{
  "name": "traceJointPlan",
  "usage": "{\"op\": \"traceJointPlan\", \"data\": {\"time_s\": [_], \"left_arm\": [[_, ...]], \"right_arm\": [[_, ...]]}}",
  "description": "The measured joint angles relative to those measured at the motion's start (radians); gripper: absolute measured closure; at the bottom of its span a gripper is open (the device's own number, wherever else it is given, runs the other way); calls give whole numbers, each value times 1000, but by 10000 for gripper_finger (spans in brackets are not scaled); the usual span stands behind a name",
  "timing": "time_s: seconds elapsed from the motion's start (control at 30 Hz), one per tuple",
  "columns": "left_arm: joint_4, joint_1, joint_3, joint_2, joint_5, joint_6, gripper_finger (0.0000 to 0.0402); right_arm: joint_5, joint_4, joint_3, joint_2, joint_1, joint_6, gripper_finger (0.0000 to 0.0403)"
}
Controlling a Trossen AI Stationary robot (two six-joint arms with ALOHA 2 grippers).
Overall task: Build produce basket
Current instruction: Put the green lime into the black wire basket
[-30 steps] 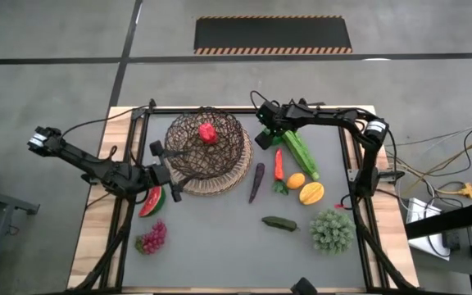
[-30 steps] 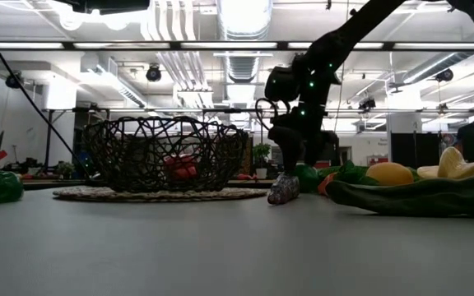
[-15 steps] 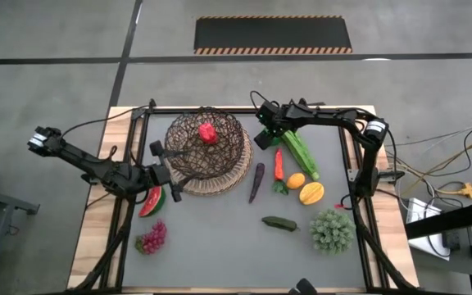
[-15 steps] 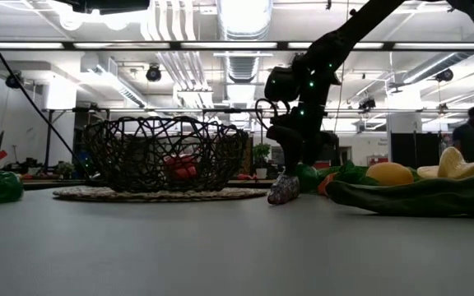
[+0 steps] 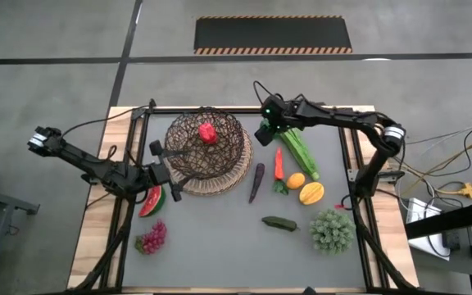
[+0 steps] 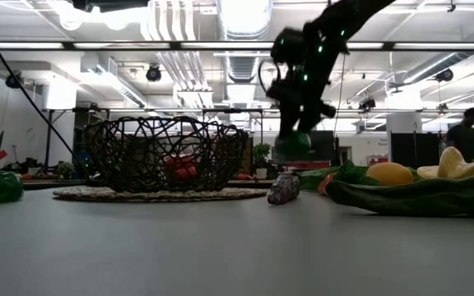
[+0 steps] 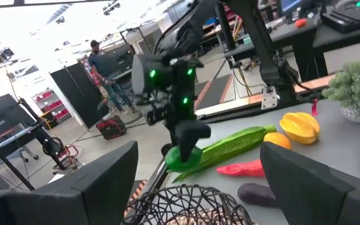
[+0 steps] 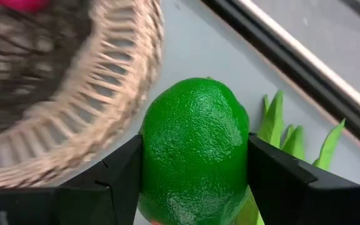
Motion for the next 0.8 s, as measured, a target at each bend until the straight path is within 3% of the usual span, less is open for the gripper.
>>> {"op": "traceJointPlan", "data": {"time_s": [0.43, 0.8], "left_arm": [[4, 0, -2, -1, 0, 4, 85], [29, 0, -4, -17, 0, 26, 85]], "right_arm": [[132, 93, 0, -220, 167, -23, 176], [126, 403, 1, -187, 272, -97, 177]]}}
